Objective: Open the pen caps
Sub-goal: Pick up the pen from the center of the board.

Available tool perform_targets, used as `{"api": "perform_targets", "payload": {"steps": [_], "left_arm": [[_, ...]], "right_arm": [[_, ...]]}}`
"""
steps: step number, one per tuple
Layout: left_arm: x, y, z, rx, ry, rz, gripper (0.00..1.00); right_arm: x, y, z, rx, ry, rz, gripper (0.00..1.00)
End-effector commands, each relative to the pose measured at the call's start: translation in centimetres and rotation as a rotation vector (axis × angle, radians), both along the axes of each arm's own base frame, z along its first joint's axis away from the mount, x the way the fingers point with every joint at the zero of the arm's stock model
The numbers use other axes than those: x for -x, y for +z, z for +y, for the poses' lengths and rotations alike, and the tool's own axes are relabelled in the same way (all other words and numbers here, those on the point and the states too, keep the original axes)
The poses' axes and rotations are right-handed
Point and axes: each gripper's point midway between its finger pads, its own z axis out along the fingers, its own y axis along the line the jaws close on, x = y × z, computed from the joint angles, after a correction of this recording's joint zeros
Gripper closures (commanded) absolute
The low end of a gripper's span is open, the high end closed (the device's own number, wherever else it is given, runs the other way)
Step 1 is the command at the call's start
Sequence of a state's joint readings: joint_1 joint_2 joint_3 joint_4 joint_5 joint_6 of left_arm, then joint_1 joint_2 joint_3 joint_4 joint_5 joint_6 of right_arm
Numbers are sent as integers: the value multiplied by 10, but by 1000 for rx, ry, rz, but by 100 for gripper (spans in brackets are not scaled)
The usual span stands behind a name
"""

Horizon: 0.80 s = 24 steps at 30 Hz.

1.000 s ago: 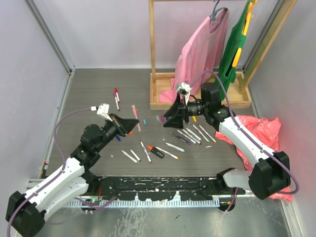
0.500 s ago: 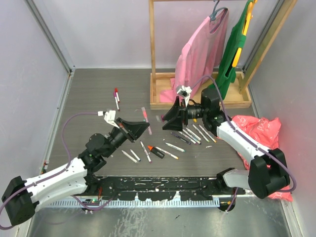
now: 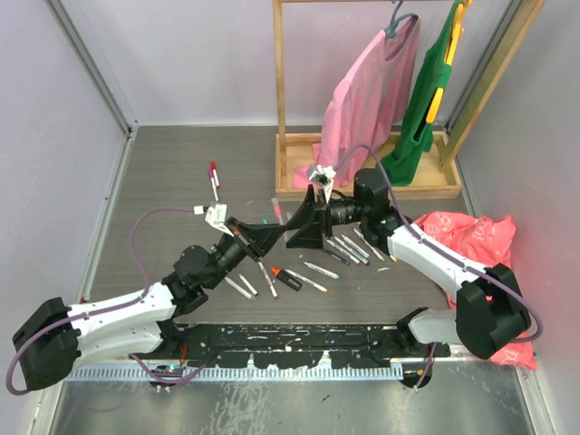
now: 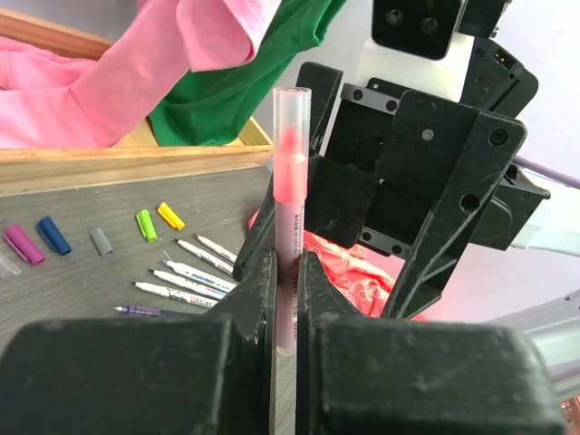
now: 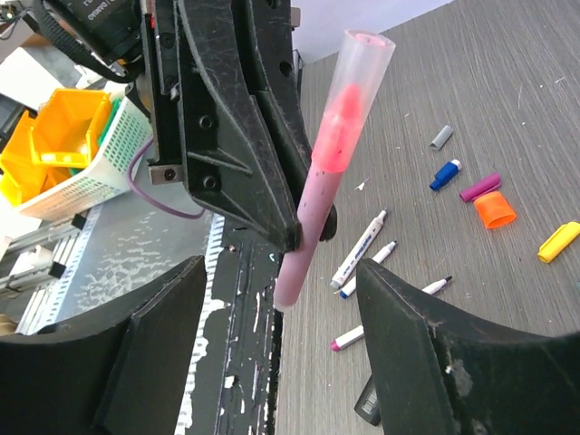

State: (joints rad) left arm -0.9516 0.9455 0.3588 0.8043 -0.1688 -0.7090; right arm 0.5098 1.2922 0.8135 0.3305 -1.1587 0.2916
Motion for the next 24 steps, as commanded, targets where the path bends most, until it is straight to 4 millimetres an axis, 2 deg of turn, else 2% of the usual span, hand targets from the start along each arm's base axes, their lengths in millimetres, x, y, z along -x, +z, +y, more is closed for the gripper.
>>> {"api": "perform_targets", "payload": {"steps": [1,6,11,17,18,19,21,24], "left_arm": [[-1,36,2,89,28,-88,100],[-1,35,-2,95,24,-86,100],[-1,33,-5,92,22,-84,100],[-4,29,0,89,50,-79,99],[-5,28,2,88,59,-76,94],[-6,26,4,85,74,-70,85],[-8,24,7,78,89,-61,69],[-7,28,14,75,104,-62,62]], "right_arm": [[-7,-3,8,0,-40,-26,29],[-9,-10,13,30,-50,-13,37],[-6,-13,19,39,-33,-8,52],[-4,-9,20,38,-14,-3,86],[-4,-8,20,37,-13,-4,91],[-5,-8,20,39,-15,-2,95],[-6,-7,20,44,-17,0,99],[-6,-7,20,54,-16,6,99]]}}
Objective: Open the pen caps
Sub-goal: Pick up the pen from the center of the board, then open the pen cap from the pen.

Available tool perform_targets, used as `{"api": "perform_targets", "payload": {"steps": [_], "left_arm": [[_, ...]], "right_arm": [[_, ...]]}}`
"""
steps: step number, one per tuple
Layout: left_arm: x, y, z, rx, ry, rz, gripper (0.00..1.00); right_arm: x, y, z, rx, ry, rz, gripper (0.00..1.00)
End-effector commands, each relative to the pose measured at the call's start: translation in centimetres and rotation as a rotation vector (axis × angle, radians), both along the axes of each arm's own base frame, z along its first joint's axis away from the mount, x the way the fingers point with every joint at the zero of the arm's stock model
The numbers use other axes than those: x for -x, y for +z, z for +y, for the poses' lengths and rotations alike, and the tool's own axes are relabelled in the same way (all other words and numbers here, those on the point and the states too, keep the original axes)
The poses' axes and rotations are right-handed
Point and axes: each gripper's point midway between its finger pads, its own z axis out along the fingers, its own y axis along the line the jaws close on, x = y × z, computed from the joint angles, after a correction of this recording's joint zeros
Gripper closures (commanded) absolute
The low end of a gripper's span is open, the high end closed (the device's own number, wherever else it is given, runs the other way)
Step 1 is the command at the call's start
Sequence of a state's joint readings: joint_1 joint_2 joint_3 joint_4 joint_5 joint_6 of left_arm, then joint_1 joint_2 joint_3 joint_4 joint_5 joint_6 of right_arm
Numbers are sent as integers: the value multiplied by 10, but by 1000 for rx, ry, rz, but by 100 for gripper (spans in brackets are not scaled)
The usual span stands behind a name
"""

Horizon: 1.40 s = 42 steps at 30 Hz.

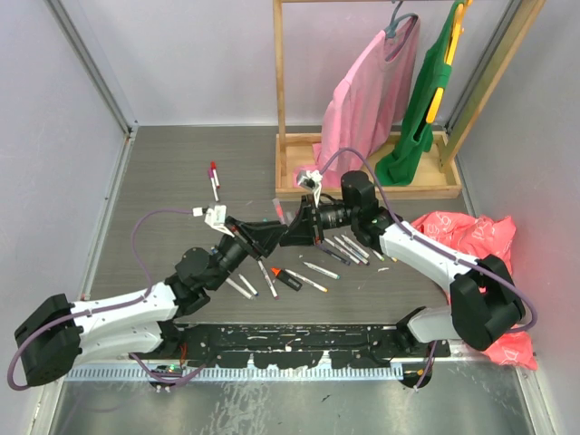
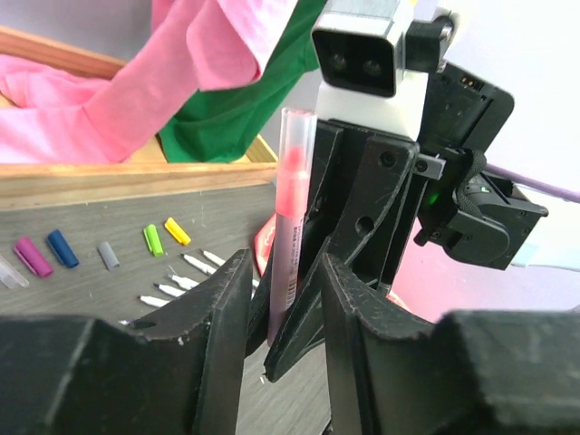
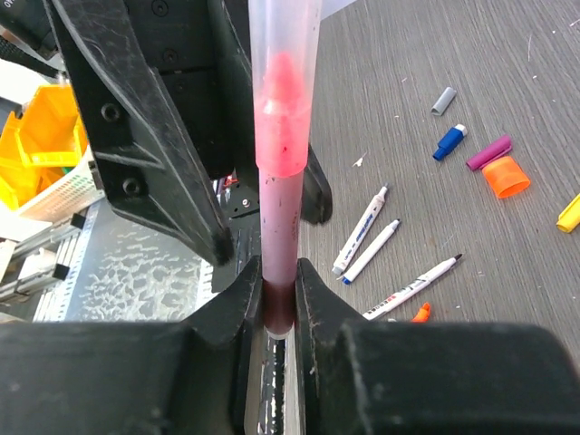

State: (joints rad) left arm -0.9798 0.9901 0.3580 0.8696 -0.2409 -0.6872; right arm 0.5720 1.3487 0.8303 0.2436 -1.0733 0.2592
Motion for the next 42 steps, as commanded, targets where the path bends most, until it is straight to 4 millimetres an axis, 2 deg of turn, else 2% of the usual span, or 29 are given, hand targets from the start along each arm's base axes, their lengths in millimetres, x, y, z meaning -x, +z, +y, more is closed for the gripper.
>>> {"api": "perform_targets", "payload": {"steps": [1,10,17,23,27,34,41,42], "left_arm": [[0,30,18,63,56,-53,60],[-7,53,36,25,6,10,40],[-18,52,26,-65,-41,66,39],[-29,52,11,-56,-127,94,51],[-31,52,8,-61,-133,98,61],[-30,49,6,-66,-152,103,68],[-32,46,3,-67,-170,106,99],[-32,46,4,-67,-167,104,100]], "right_arm": [[-7,19,3,-18,5,-60,99],[-9,13,3,26,23,-54,99],[-5,15,3,17,51,-59,99],[-6,11,3,28,49,-56,99],[-6,11,3,31,48,-57,99],[-7,11,3,33,46,-56,99],[-7,10,3,35,45,-55,99],[-7,9,3,35,46,-55,98]]}}
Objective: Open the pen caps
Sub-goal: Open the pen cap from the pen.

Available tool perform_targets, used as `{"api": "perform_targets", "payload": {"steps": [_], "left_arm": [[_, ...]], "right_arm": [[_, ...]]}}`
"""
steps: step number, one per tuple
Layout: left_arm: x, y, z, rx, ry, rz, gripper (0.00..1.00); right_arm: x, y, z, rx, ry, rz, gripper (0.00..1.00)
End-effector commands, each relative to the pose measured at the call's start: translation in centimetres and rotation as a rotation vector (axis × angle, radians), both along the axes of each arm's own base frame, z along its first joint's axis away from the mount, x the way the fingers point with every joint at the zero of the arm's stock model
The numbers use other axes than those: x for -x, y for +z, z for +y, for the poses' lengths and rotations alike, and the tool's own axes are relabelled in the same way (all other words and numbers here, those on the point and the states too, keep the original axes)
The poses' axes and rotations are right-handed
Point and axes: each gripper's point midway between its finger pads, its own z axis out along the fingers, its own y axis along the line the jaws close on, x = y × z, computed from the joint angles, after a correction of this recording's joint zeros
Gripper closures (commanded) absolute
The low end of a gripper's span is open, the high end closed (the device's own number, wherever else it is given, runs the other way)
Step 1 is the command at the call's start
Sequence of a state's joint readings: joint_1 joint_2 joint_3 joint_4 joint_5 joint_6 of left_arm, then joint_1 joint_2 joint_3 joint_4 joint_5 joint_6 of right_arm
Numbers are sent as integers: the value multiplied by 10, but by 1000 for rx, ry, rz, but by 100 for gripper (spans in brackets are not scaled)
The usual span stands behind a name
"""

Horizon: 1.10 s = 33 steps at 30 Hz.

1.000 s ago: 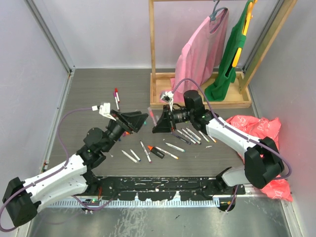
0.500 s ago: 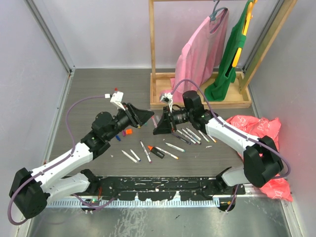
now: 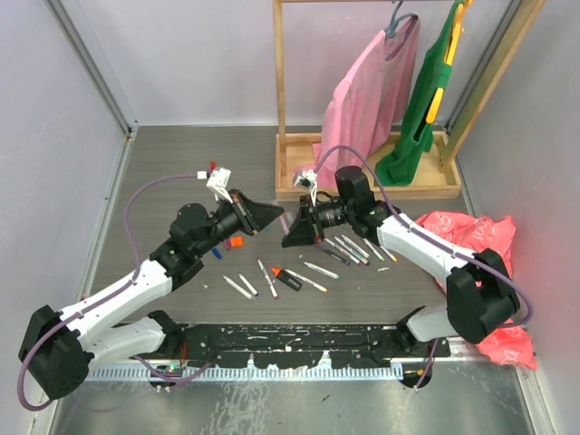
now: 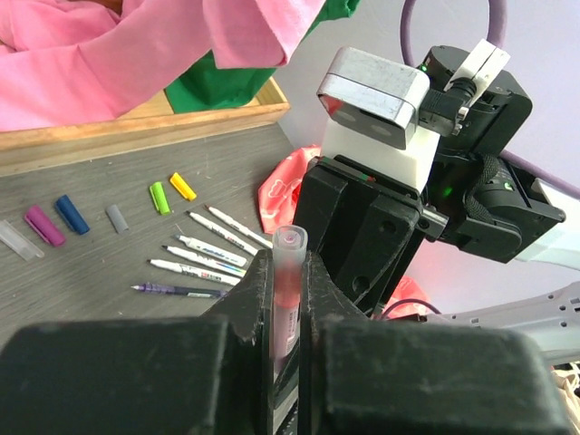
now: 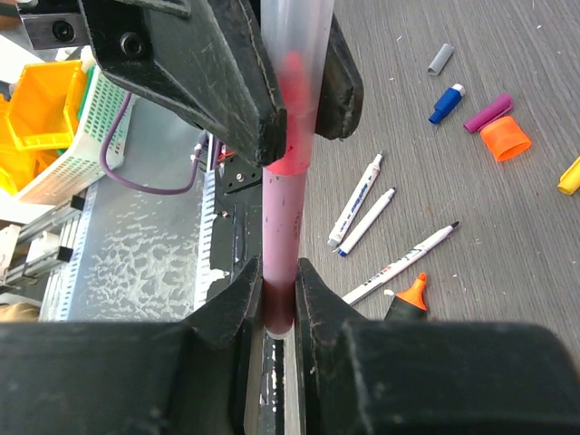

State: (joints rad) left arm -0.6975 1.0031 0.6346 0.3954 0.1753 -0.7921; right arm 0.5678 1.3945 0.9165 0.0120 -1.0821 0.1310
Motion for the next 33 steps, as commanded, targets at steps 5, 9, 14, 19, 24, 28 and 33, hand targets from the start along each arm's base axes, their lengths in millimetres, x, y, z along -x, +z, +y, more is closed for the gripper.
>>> {"api": "perform_targets", "payload": {"steps": [5,9,14,19,24,28,33], "left_arm": [[-3,28,3,61,-11,-67,100],[-2,24,2,67,-25,-60,100],[-2,21,-2,71,-41,-55,100],[-2,19,-6,69,-58,-58,100],[-20,35,5,63,7,-109,100],[-66,79,51,102,166,-198,100],[-110,146,111,218,318,-285,100]], "right_arm": [[-9,27,4,-57,-7,-73,59],[-14,38,-2,-97,-45,-44,51],[-17,41,-5,-106,-73,-55,51],[-18,39,-4,-103,-71,-42,59],[-17,37,-3,-100,-57,-27,94],[-19,30,-1,-85,-57,8,99],[-21,17,2,-52,-56,49,99]]}}
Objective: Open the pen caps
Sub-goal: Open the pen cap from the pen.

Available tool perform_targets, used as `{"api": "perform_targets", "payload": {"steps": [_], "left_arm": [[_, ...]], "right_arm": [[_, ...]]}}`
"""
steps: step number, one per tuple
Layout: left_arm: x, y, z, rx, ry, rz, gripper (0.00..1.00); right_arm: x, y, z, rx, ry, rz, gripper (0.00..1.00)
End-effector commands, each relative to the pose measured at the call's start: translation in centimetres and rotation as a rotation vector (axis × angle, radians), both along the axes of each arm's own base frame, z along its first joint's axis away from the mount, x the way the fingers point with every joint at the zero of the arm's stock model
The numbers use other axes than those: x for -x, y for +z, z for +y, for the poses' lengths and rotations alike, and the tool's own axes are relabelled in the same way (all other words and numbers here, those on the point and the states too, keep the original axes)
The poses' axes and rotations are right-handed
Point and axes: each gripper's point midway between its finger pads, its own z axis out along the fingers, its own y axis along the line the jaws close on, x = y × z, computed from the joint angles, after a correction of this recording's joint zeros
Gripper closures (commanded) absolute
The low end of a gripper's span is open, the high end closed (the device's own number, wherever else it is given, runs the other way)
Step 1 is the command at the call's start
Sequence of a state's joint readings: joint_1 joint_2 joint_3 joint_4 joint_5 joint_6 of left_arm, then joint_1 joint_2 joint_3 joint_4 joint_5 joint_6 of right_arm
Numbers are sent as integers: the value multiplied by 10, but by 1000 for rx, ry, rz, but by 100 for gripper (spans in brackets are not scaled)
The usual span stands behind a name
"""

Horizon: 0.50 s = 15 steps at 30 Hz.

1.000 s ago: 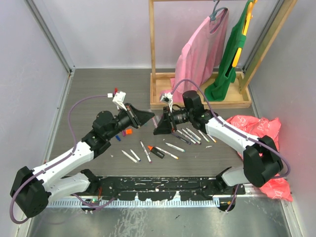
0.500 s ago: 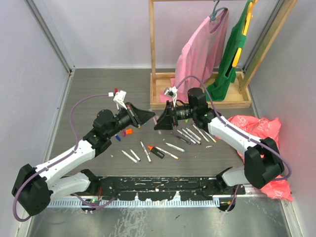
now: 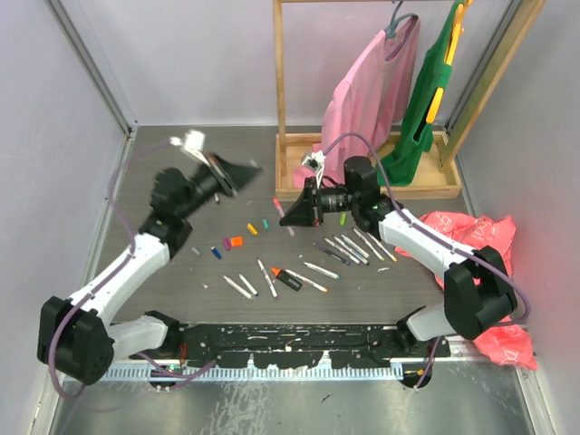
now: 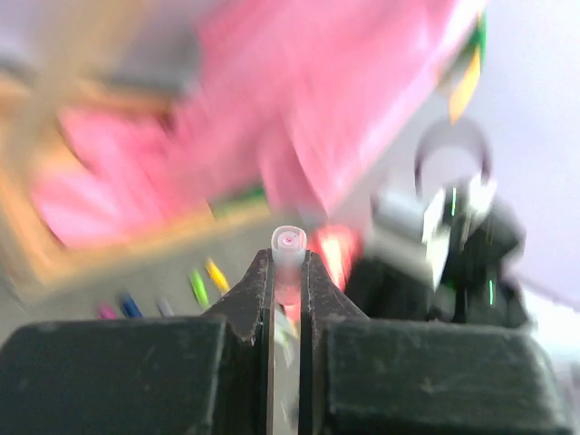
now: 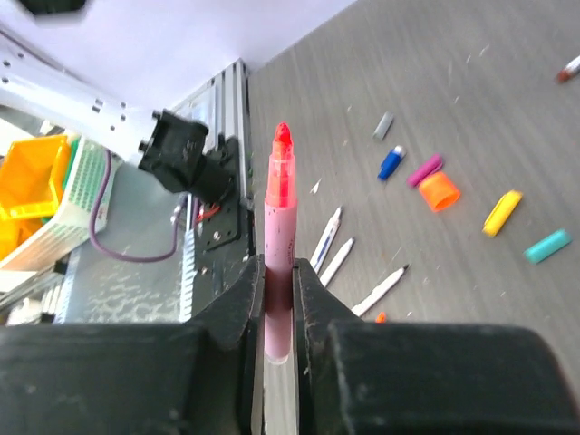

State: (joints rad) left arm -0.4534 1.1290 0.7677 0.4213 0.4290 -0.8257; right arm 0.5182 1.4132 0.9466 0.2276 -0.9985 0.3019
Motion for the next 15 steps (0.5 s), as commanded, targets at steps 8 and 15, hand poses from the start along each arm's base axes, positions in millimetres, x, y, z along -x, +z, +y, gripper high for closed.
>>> {"api": "perform_targets", "payload": {"steps": [8,15], "left_arm": [[-82,146,125,240,411,-265,100],[-89,39,141,156,445,-13,100]], "right_arm": [[17,-30,0,87,74,84,99],[5,-35,-5,150,26,-17,99]]}}
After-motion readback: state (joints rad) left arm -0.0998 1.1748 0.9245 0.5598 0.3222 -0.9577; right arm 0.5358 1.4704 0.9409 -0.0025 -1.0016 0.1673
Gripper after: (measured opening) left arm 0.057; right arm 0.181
